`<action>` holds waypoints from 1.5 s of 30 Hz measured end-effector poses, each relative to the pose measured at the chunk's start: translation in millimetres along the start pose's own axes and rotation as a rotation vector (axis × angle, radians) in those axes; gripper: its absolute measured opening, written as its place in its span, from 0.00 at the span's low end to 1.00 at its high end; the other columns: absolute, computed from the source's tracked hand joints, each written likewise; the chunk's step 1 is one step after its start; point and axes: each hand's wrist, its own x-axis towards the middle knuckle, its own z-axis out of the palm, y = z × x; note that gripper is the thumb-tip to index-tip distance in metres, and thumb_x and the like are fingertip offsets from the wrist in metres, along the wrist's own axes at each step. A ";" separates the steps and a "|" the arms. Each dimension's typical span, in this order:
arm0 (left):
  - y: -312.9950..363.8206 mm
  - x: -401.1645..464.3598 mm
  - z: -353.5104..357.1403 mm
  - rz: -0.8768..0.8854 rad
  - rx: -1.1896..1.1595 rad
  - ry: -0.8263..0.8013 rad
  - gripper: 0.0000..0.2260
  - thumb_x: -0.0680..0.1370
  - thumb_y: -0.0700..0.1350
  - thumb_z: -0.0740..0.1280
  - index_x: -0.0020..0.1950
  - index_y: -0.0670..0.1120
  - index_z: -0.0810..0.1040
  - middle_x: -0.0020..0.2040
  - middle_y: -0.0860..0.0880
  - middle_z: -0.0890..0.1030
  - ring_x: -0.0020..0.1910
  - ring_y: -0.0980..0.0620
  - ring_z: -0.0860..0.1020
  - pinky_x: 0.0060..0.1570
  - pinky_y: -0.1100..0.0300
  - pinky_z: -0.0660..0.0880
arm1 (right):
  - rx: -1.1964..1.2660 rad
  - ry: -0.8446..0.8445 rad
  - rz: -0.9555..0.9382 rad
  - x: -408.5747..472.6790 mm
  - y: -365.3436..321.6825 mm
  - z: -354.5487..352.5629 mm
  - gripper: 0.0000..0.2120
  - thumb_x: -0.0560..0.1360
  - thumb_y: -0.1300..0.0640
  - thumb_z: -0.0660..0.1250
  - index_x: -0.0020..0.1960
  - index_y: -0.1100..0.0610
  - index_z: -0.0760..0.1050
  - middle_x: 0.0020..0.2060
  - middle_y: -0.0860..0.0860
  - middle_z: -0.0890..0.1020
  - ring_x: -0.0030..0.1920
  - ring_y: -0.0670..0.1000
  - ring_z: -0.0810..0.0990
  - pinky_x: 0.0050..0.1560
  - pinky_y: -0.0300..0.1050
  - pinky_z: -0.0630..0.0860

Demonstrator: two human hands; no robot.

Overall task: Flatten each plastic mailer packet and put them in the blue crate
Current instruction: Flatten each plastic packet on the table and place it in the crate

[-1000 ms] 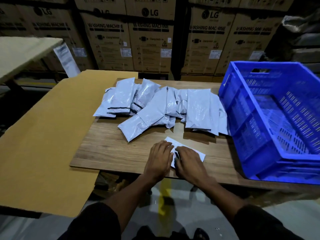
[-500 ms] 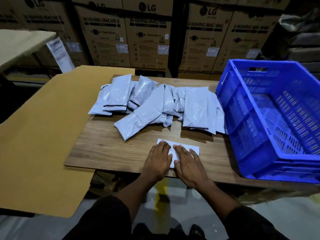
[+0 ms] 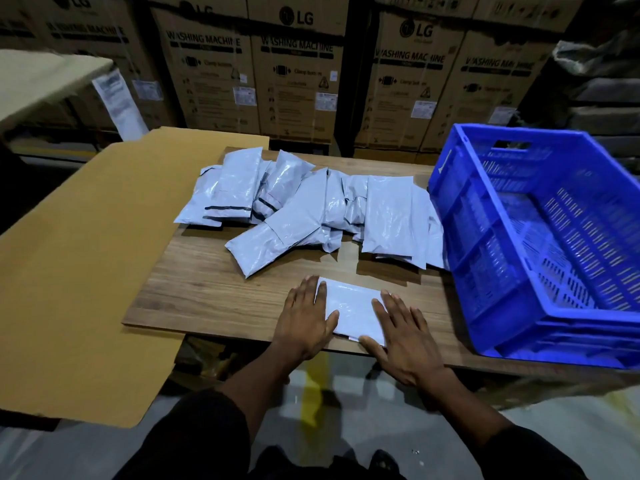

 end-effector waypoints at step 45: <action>-0.2 5.4 -5.6 0.214 0.046 0.239 0.23 0.82 0.55 0.52 0.71 0.47 0.75 0.73 0.47 0.72 0.73 0.43 0.67 0.67 0.41 0.67 | 0.908 0.118 0.081 46.2 12.3 -71.6 0.17 0.70 0.71 0.67 0.50 0.53 0.86 0.51 0.47 0.86 0.49 0.46 0.82 0.52 0.36 0.75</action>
